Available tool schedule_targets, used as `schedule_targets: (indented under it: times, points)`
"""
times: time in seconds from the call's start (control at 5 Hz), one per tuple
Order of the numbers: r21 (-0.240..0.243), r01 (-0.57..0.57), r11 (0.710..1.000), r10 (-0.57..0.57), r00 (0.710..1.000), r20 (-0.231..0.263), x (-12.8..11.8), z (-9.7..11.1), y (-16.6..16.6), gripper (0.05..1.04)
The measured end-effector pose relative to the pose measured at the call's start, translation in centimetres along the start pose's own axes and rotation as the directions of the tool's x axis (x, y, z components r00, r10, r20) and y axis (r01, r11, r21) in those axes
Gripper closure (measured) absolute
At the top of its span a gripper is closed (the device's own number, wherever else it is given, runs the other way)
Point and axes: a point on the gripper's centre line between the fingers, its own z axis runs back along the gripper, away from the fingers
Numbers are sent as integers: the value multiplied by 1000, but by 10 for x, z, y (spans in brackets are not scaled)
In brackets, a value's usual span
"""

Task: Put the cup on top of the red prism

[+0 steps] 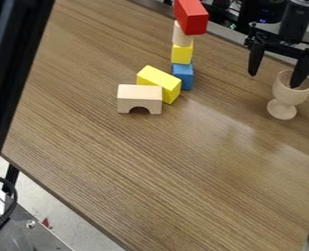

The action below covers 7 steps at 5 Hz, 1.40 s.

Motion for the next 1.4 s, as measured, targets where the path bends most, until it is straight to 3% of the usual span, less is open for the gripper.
schedule_targets:
  times: [0.2,0.6,1.0,1.2,1.4]
  points:
    - [21,0,1000,1,999,-46,-3,-19,2,83]
    - [4,-4,1000,4,999,-53,-4,-19,-1,115]
    - [0,-9,1000,9,999,-35,1,-19,3,686]
    - [-6,-18,1000,18,1000,-10,3,-10,5,878]
    - [-23,-48,999,49,999,22,7,9,13,931]
